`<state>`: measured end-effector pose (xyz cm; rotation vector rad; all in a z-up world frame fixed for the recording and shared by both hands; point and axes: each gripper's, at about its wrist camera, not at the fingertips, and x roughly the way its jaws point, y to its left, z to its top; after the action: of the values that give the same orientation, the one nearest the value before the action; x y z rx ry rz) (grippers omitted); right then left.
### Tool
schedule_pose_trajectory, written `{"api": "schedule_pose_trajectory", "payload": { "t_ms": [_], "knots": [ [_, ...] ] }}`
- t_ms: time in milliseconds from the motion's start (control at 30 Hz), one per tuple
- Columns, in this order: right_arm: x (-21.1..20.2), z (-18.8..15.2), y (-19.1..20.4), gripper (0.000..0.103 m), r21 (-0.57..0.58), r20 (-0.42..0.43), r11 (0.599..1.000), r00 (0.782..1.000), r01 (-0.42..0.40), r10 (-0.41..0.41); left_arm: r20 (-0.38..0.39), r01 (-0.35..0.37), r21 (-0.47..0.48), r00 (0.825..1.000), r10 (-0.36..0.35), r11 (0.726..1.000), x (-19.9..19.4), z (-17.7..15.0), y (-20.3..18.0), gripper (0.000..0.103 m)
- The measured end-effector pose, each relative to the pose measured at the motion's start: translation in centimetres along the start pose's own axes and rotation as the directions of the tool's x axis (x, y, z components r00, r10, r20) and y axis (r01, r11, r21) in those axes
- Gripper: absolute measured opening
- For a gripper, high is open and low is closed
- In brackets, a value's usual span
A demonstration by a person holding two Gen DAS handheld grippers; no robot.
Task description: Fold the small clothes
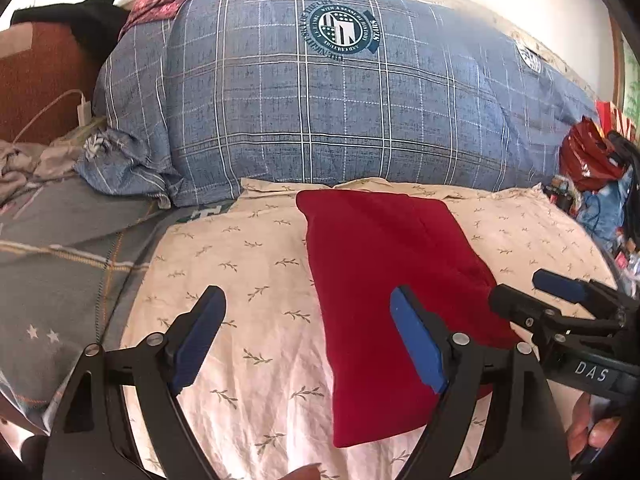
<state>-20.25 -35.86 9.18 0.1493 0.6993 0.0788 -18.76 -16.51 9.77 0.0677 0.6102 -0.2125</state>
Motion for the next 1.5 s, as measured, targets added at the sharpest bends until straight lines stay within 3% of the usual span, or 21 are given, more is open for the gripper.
{"api": "schedule_pose_trajectory", "payload": {
  "t_ms": [300,1500],
  "knots": [
    [0.4,-0.3,0.1,0.082,-0.003,-0.016,1.0,1.0,0.014,-0.014,-0.008,-0.022,-0.011,1.0,0.022,1.0,0.1,0.0,0.6,0.086],
    [1.6,-0.7,1.5,0.082,-0.045,-0.045,0.999,0.999,-0.004,0.002,-0.035,0.005,-0.024,0.999,-0.006,1.0,1.2,-0.3,0.7,0.086]
  ]
}}
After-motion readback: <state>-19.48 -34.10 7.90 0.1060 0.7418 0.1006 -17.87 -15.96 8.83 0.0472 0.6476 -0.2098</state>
